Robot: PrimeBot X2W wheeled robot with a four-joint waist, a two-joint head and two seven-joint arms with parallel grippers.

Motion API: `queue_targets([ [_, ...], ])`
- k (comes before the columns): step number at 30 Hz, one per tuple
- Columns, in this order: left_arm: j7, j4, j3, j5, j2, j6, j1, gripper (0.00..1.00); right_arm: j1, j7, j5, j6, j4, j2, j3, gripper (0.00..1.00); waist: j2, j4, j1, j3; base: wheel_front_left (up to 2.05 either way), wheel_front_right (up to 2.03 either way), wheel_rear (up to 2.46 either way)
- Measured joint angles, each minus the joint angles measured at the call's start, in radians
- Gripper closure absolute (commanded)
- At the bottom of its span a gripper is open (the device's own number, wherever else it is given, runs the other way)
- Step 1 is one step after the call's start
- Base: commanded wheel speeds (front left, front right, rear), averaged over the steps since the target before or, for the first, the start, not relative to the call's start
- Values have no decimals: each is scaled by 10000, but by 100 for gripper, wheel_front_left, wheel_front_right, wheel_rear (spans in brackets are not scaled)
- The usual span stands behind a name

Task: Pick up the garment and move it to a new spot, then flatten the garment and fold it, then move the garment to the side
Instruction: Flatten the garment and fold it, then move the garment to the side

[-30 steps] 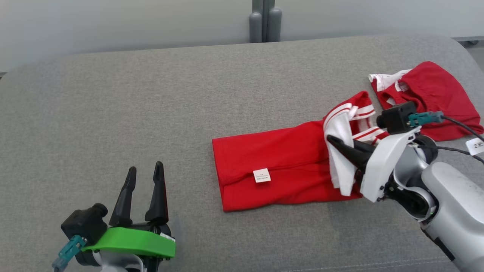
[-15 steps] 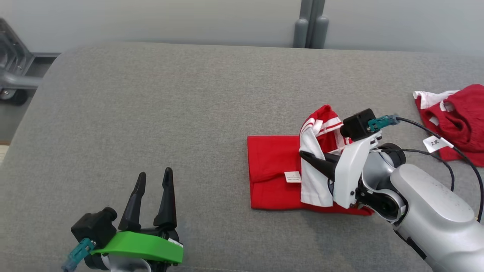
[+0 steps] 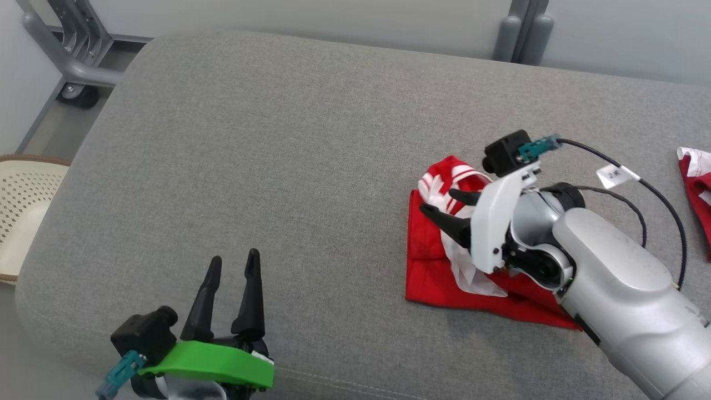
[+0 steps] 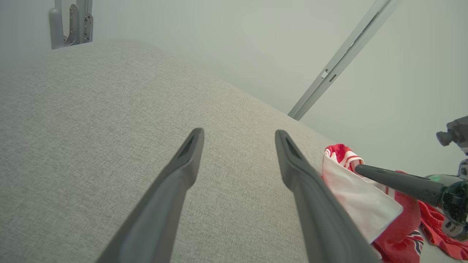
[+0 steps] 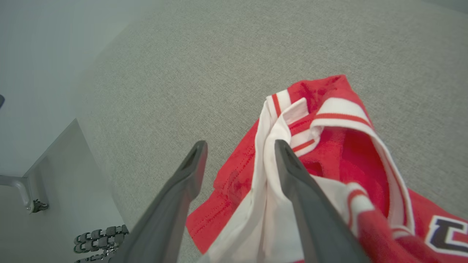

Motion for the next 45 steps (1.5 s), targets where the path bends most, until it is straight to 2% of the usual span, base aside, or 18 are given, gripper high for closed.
queue_targets([
  [5,-2,58,291,-36,-17,0,1,0,-569,81,-10,130,-125,562,280,0,0,-12,0,28,0,0,0],
  [9,-2,46,343,-35,-23,0,1,0,-790,31,69,180,-437,593,178,0,0,-230,0,-74,0,0,0],
  [12,-2,33,476,-35,-25,0,3,0,-1122,-303,167,207,-738,566,-263,0,0,-444,0,-147,0,0,0],
  [15,-2,-4,546,-33,-27,0,31,0,-1440,-652,236,207,-926,280,-838,0,0,-686,0,-212,0,0,0],
  [19,-4,-63,583,-17,-27,2,149,0,-1454,-828,284,159,-794,-566,-1446,0,0,-1028,0,-278,0,0,0],
  [24,-13,-192,566,44,-31,2,151,0,-628,-865,706,-21,-299,-1354,-1871,0,0,-1418,0,-317,0,0,0],
  [28,-13,-251,523,92,-35,2,151,0,663,-986,1266,-117,142,-1563,-2146,0,0,-1596,0,-234,0,0,0],
  [35,-13,-380,479,169,-36,2,150,0,1924,-1461,1881,-109,637,-1499,-2466,0,0,-1653,0,138,0,0,0],
  [45,2,-395,278,290,-35,2,86,0,2115,-1837,2077,25,936,-1039,-2464,0,0,-1407,0,605,0,0,0],
])
